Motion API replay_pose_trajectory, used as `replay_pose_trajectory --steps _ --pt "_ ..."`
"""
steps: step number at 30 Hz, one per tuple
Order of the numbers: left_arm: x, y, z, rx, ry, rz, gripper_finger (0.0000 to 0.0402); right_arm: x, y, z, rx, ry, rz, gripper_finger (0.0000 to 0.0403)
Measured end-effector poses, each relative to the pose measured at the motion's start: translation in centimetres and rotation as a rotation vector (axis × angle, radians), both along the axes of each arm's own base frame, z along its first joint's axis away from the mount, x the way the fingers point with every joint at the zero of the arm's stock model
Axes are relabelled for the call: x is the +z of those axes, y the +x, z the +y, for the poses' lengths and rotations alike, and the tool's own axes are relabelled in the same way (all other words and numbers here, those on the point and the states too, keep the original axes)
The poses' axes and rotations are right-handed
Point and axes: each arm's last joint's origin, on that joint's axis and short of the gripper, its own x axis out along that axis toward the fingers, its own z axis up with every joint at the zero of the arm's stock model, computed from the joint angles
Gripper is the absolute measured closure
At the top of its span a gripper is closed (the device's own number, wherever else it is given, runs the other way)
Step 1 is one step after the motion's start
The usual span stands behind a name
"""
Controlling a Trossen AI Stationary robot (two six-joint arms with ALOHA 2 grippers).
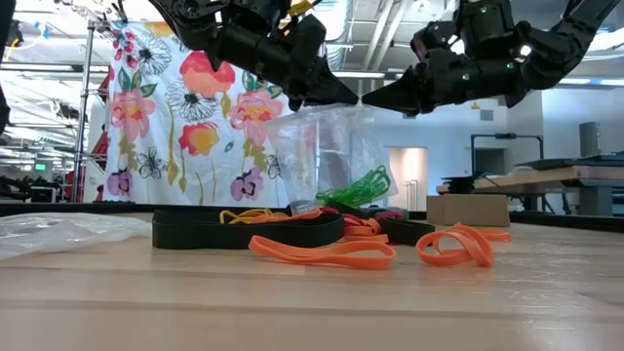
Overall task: Sort rubber bands
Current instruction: Close the transparent zip bag containing the green rubber bands
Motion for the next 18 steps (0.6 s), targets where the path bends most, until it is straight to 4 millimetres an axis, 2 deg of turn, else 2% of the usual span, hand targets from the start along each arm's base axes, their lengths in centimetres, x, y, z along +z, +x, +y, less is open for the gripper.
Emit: replay_pose_trajectory --steps 8,18 --pt "0.6 -0.9 -0.2 0.020 -0.010 0.053 0.0377 0.6 -0.4 -0.1 -0.013 -0.032 -0.007 0.0403" --pt "3.0 -3.5 -0.8 0.048 -0.058 0.106 0.0377 3.3 -2.6 0.2 -0.068 -0.043 -0.035 0.0403"
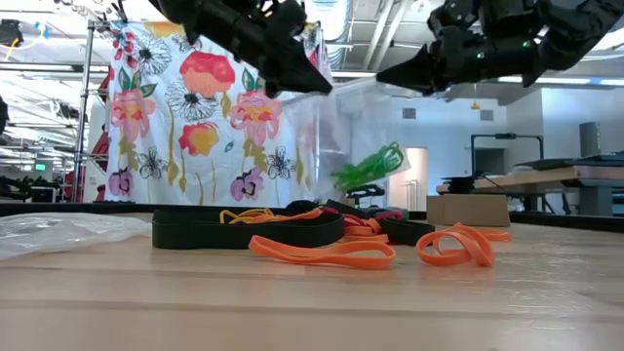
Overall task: Sort rubber bands
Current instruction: Close the transparent zip bag containing the green rubber bands
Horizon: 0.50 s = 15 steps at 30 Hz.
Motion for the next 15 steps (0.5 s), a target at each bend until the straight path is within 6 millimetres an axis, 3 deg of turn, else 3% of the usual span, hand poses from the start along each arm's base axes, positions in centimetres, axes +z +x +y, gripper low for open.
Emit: replay_pose_trajectory --steps 15 --pt "0.9 -2.0 -0.5 0.014 -0.055 0.080 0.0377 0.8 -0.9 0.4 -0.008 0.001 0.002 0.0403"
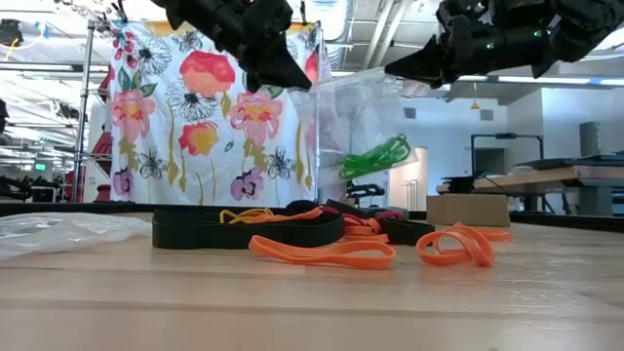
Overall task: Sort rubber bands
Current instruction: Close the transparent zip bag containing the green rubber bands
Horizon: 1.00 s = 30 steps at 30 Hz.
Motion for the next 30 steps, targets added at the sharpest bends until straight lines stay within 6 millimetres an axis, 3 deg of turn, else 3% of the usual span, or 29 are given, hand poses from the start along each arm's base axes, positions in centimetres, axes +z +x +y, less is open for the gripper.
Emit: replay_pose_trajectory --steps 23,26,30 --pt "-0.4 -0.3 -0.2 -0.028 -0.040 0.047 0.0377 -0.2 0.0 0.1 0.004 0.008 0.020 0.0398" --pt "-0.2 -0.2 -0.1 -0.016 -0.034 0.048 0.0377 -0.1 0.1 0.2 0.010 -0.003 0.040 0.0365" --pt "0.5 -0.1 -0.1 -0.014 -0.027 0.042 0.0377 2.0 0.6 -0.1 0.006 0.011 0.120 0.0281"
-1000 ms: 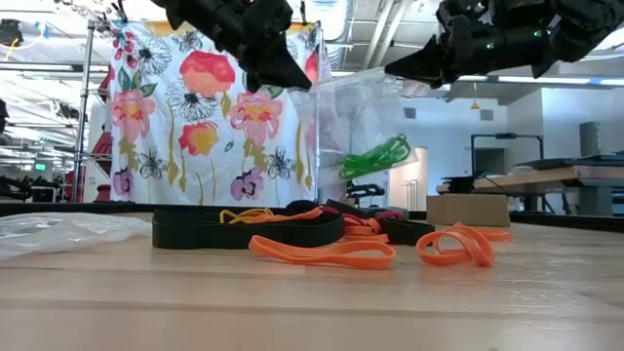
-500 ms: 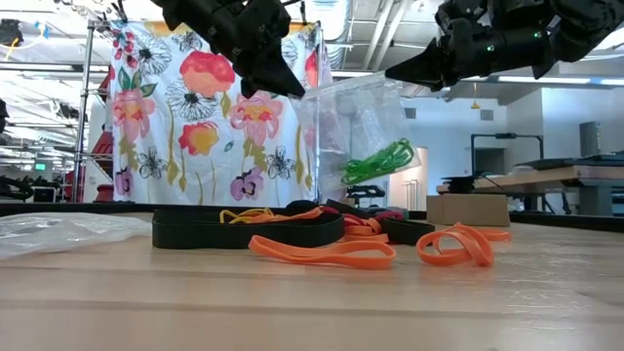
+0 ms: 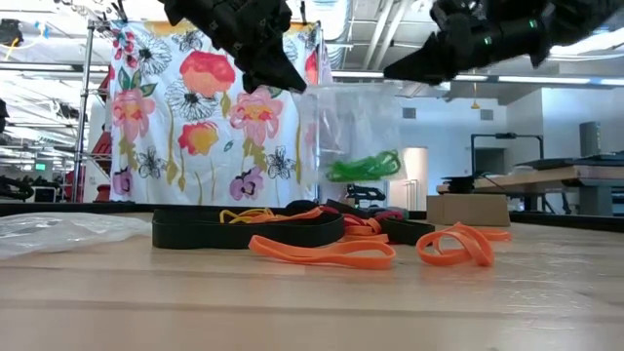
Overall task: Sort rubber bands
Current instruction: Close the transparent zip bag containing the green rubber bands
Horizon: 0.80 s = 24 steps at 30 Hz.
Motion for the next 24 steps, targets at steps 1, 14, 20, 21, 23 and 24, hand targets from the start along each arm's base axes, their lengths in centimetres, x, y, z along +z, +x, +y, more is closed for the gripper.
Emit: replay_pose_trajectory --steps 1,14,20,21,23,24 --pt "0.1 0.0 0.0 0.000 -0.001 0.006 0.0377 0.8 0.1 -0.1 0.001 0.000 0.028 0.0258" --pt "1.7 -0.2 0.0 -0.028 0.009 0.050 0.0377 5.1 8.1 0.7 0.214 -0.099 0.462 0.0158" --pt "1.6 -0.3 0.0 -0.029 0.003 0.067 0.0377 5.4 10.3 0.6 0.224 -0.114 0.542 0.0179" --pt "1.6 -0.3 0.0 -0.029 0.003 0.066 0.0377 5.5 10.5 0.5 0.216 -0.122 0.539 0.0183" --pt "1.6 -0.3 0.0 -0.029 0.004 0.068 0.0377 5.4 10.8 0.4 0.202 -0.126 0.558 0.0190" --pt "1.6 -0.3 0.0 -0.030 0.004 0.067 0.0377 5.2 10.9 0.3 0.194 -0.126 0.572 0.0194"
